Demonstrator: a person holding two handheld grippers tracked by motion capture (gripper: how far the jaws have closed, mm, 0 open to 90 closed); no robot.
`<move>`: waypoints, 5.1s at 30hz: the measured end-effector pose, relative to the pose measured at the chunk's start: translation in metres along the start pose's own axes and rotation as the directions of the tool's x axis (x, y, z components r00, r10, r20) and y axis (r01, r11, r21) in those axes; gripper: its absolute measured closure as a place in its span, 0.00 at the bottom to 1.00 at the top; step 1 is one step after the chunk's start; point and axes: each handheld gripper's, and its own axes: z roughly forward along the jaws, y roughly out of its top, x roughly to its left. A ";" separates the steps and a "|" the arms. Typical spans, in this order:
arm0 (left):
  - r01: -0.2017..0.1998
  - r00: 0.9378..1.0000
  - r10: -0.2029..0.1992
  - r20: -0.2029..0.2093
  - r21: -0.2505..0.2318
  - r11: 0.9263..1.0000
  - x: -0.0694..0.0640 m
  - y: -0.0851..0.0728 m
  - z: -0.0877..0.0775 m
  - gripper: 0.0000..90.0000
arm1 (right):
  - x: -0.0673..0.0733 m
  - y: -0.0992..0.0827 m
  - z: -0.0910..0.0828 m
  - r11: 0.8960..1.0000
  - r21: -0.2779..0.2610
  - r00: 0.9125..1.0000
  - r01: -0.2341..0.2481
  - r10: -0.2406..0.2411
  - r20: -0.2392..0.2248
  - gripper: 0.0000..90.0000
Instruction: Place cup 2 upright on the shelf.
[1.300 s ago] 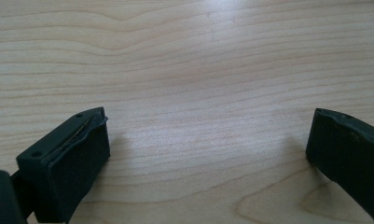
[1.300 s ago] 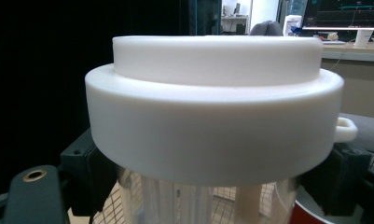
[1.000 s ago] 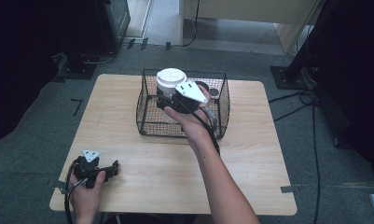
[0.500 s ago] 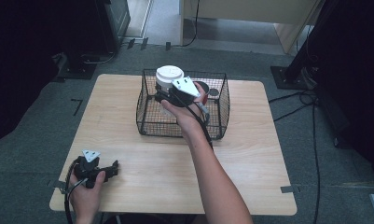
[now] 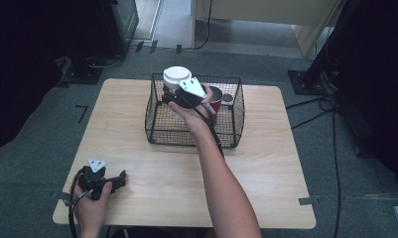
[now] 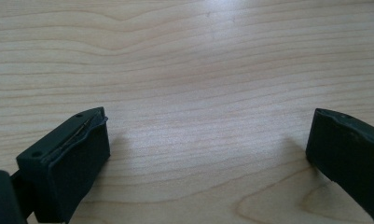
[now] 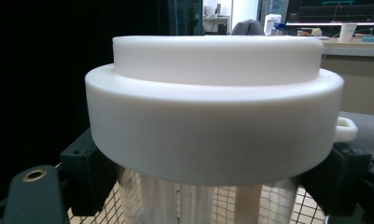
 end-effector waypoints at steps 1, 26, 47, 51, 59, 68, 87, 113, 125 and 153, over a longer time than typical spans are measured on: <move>0.000 1.000 0.000 0.000 0.000 1.000 0.000 0.000 0.000 0.00 | 0.000 -0.003 0.002 1.000 -0.004 1.000 0.012 -0.012 -0.005 0.18; -0.001 1.000 0.001 0.000 0.000 1.000 0.000 0.000 0.000 0.00 | -0.007 -0.046 0.037 0.993 0.094 0.996 0.077 -0.072 -0.051 0.18; -0.002 1.000 0.002 0.000 0.001 1.000 0.000 0.000 0.000 0.00 | -0.004 -0.058 0.040 0.989 0.127 0.990 0.079 -0.063 -0.126 0.15; -0.002 1.000 0.002 0.000 0.001 1.000 0.000 0.000 0.000 0.00 | -0.009 -0.057 0.036 0.989 0.128 0.989 0.075 -0.057 -0.137 0.08; -0.002 1.000 0.002 0.000 0.001 1.000 0.000 0.000 0.000 0.00 | -0.014 -0.052 0.031 0.990 0.113 0.985 0.084 -0.066 -0.161 0.00; -0.002 1.000 0.002 0.000 0.001 1.000 0.000 0.000 0.000 0.00 | -0.021 -0.044 0.026 0.991 0.094 0.978 0.094 -0.074 -0.196 0.00; -0.003 1.000 0.003 0.000 0.001 1.000 0.000 0.000 0.000 0.00 | -0.029 -0.024 0.010 0.995 0.069 0.983 0.073 -0.060 -0.175 0.00; 0.002 1.000 -0.002 0.000 -0.001 1.000 0.000 0.000 0.000 0.00 | -0.057 -0.008 -0.055 0.991 0.099 0.991 0.088 -0.077 -0.108 0.00; 0.001 1.000 -0.001 0.000 -0.002 1.000 0.000 0.000 0.000 0.00 | -0.082 -0.009 -0.093 0.993 0.091 0.995 0.072 -0.065 -0.078 0.00; 0.002 1.000 -0.002 0.000 -0.001 1.000 0.000 0.000 0.000 0.00 | -0.120 -0.047 -0.177 0.993 0.106 0.998 0.061 -0.060 -0.010 0.00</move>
